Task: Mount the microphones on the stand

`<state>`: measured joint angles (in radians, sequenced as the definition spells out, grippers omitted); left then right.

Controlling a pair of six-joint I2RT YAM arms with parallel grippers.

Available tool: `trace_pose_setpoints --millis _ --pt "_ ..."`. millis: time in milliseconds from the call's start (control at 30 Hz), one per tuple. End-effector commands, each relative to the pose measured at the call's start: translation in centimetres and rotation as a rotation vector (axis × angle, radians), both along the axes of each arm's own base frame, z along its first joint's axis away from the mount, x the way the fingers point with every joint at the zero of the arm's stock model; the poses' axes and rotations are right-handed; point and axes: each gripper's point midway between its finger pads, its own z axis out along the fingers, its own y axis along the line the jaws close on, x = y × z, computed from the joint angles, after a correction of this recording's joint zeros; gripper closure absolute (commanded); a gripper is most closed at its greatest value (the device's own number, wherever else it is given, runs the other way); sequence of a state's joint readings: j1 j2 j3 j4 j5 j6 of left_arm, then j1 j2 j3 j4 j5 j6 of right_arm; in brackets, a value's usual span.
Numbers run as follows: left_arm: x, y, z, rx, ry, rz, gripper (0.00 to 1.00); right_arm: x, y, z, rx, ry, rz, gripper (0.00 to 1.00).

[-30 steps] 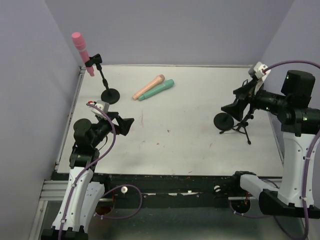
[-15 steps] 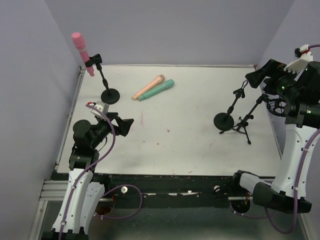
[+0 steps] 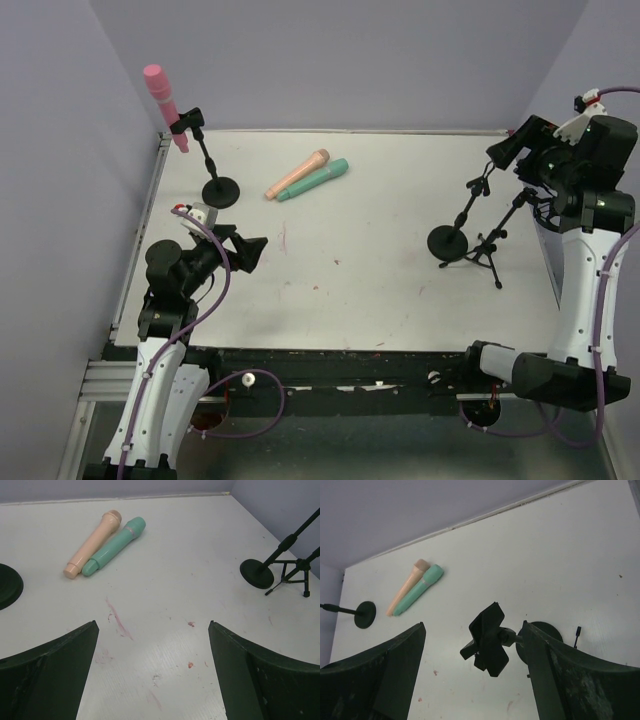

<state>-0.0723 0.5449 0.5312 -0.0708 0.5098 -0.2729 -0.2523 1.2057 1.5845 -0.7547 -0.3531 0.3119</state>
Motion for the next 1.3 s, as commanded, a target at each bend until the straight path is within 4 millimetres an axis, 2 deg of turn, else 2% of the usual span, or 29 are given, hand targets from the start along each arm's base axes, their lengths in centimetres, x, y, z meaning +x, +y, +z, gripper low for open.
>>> trace_pose_setpoints --millis 0,100,233,400,500,633,767,967,1000,1167,1267 --pt "-0.2 -0.3 0.7 -0.007 -0.020 -0.016 0.01 0.7 0.1 -2.0 -0.069 0.029 -0.024 0.15" --pt "-0.1 -0.2 0.7 -0.006 -0.017 -0.014 0.01 1.0 0.7 -3.1 -0.114 0.049 -0.018 0.16" --pt "-0.1 -0.2 0.6 -0.005 -0.014 -0.011 0.01 1.1 0.1 -3.5 -0.176 0.056 -0.047 0.17" --pt "0.0 -0.2 0.5 -0.004 -0.009 -0.014 0.01 1.5 0.9 -5.0 -0.219 0.080 -0.035 0.19" --pt "-0.1 -0.4 0.6 -0.007 -0.011 -0.023 0.01 1.9 0.7 -5.1 -0.259 0.078 -0.050 0.19" --pt "-0.2 -0.4 0.7 -0.007 -0.014 -0.023 0.01 2.5 0.8 -5.5 -0.293 0.083 -0.054 0.28" --pt "-0.2 -0.4 0.6 -0.008 -0.012 -0.026 0.01 2.7 0.5 -5.5 -0.329 0.080 -0.072 0.29" --pt "-0.3 -0.5 0.8 -0.009 -0.018 -0.036 0.01 3.0 0.5 -6.1 -0.349 0.084 -0.055 0.49" --pt "-0.3 -0.6 0.8 -0.009 -0.016 -0.037 0.01 2.9 1.3 -6.1 -0.355 0.083 -0.026 0.50" --pt "-0.3 -0.7 0.8 -0.012 -0.016 -0.045 0.01 2.9 2.7 -5.7 -0.359 0.070 0.051 0.68" --pt "-0.4 -0.7 0.8 -0.013 -0.016 -0.046 0.01 2.8 5.1 -5.5 -0.342 0.056 0.187 0.77"
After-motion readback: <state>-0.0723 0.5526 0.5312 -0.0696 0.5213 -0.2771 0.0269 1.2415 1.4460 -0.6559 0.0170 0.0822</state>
